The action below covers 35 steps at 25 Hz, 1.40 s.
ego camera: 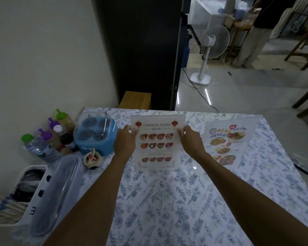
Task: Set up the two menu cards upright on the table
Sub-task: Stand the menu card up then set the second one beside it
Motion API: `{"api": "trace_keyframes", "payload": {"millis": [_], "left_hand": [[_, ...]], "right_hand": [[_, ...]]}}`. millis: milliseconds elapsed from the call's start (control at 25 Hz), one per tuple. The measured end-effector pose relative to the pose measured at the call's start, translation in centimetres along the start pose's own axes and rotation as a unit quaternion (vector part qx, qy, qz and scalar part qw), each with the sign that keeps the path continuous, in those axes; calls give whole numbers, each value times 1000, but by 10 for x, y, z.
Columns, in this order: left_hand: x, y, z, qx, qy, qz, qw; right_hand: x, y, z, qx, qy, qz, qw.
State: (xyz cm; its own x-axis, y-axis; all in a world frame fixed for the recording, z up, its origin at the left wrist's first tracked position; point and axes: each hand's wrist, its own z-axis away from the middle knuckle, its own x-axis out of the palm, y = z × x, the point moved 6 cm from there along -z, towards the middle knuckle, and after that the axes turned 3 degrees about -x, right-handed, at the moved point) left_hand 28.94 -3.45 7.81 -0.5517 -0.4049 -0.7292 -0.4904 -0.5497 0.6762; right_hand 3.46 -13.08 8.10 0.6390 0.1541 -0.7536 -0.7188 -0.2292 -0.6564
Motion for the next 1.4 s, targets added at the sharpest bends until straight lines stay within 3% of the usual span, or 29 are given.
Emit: {"api": "trace_keyframes", "payload": {"millis": [240, 640, 880, 1160, 1400], "left_hand": [[0, -5, 17, -16, -17, -44, 999], [4, 4, 78, 8, -80, -19, 997], [46, 60, 129, 62, -134, 22, 989], [108, 119, 166, 160, -180, -30, 970], [142, 118, 143, 140, -184, -78, 970]], "right_hand": [[-4, 0, 9, 5, -20, 9, 1000], [-54, 24, 73, 22, 47, 56, 997], [-117, 61, 120, 60, 85, 59, 993], [-175, 136, 166, 168, 110, 109, 974], [-189, 206, 143, 223, 76, 122, 964]]}}
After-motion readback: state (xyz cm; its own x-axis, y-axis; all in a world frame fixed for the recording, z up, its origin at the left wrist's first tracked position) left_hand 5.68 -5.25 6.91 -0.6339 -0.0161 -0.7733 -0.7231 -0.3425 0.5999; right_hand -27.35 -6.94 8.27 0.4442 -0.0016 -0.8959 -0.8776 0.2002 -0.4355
